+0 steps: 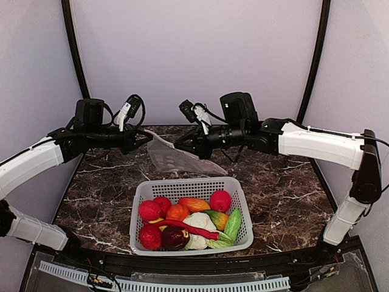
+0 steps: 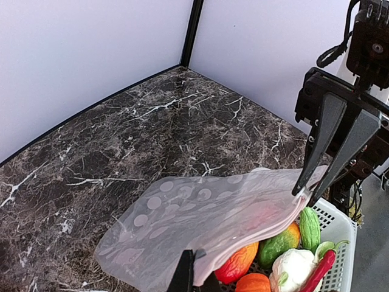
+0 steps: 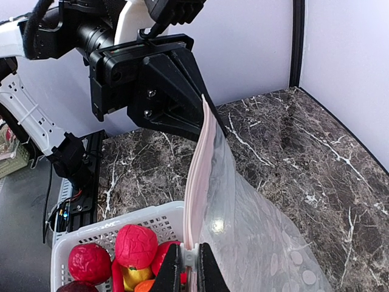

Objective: Place the food in the zip-top bag and seal the zipper
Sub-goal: Unzip the zipper from the zipper food storage bag.

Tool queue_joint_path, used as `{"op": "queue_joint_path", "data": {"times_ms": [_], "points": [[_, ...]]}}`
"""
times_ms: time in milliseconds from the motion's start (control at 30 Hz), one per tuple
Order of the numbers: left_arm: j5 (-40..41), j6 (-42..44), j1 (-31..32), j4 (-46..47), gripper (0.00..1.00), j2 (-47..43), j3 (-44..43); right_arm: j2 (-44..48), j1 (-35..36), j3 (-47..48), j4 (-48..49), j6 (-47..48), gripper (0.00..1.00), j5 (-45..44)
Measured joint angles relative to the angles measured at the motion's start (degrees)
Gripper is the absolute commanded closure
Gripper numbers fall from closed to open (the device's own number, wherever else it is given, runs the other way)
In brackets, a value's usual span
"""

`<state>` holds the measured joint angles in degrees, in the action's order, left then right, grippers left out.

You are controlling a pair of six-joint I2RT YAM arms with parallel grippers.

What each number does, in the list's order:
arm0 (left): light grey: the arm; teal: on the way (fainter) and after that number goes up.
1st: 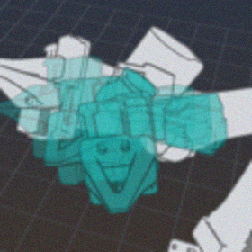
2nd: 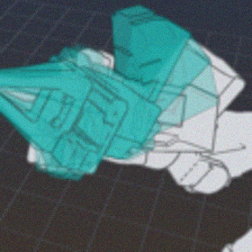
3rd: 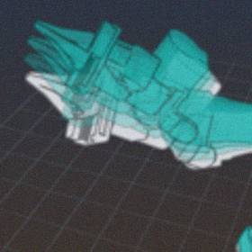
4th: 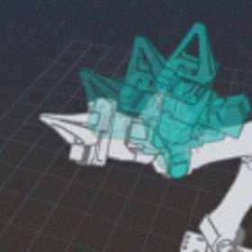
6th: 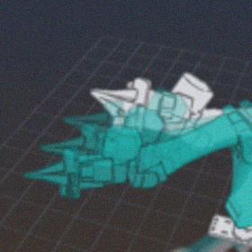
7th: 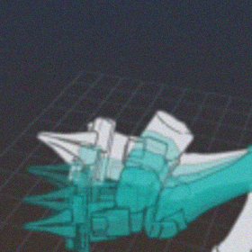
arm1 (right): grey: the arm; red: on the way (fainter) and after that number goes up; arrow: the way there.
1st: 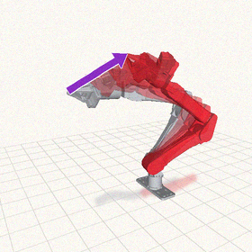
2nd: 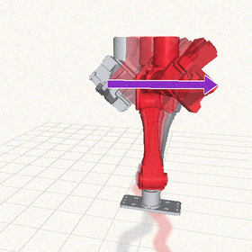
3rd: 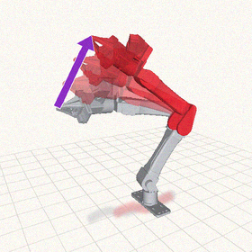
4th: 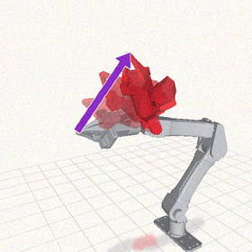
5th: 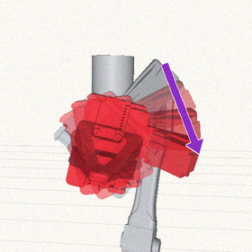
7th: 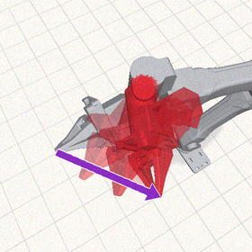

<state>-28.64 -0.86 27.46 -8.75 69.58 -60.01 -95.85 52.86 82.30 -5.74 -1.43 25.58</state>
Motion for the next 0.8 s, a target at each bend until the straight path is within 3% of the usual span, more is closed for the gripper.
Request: {"op": "queue_joint_path", "data": {"times_ms": [800], "points": [[3.2,-2.0,-4.2,-0.2,0.99,-0.8,0.0,2.7,-0.7,-3.1,0.0,-0.4,1.00,-2.4]]}}
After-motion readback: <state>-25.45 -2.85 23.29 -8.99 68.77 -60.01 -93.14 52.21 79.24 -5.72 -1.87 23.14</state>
